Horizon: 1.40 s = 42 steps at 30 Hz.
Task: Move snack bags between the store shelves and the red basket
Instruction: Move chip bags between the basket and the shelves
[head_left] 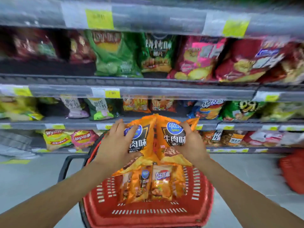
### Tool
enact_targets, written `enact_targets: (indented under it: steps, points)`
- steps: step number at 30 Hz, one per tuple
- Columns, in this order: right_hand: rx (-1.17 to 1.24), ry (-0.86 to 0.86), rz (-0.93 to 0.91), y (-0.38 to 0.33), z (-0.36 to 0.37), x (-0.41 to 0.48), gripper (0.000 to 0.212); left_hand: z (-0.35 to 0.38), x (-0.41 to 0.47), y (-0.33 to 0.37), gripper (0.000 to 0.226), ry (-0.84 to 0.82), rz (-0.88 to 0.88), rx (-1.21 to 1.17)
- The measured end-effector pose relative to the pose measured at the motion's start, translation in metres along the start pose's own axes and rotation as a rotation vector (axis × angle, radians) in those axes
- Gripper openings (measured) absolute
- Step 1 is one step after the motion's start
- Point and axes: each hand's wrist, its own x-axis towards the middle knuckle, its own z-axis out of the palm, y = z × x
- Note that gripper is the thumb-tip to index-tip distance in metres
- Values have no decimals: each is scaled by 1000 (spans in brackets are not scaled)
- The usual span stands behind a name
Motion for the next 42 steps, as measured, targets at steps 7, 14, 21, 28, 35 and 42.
enact_targets:
  steps: [7, 14, 21, 28, 35, 42]
  points:
    - [34, 194, -196, -126, -162, -24, 91, -187, 5, -12, 99, 278, 28, -53]
    - [0, 358, -399, -230, -297, -80, 94, -344, -24, -19, 95, 561, 46, -10]
    - [90, 542, -569, -313, -398, -114, 92, -469, -30, -12, 95, 789, 55, 13]
    - [88, 681, -724, -365, -480, -144, 93, -564, -39, -1, 96, 946, 63, 127]
    - [236, 708, -861, -409, -535, -161, 89, -640, -37, -8, 98, 1009, 47, 179]
    - [323, 720, -843, -444, -549, -159, 89, -684, -25, -46, 109, 910, -1, 68]
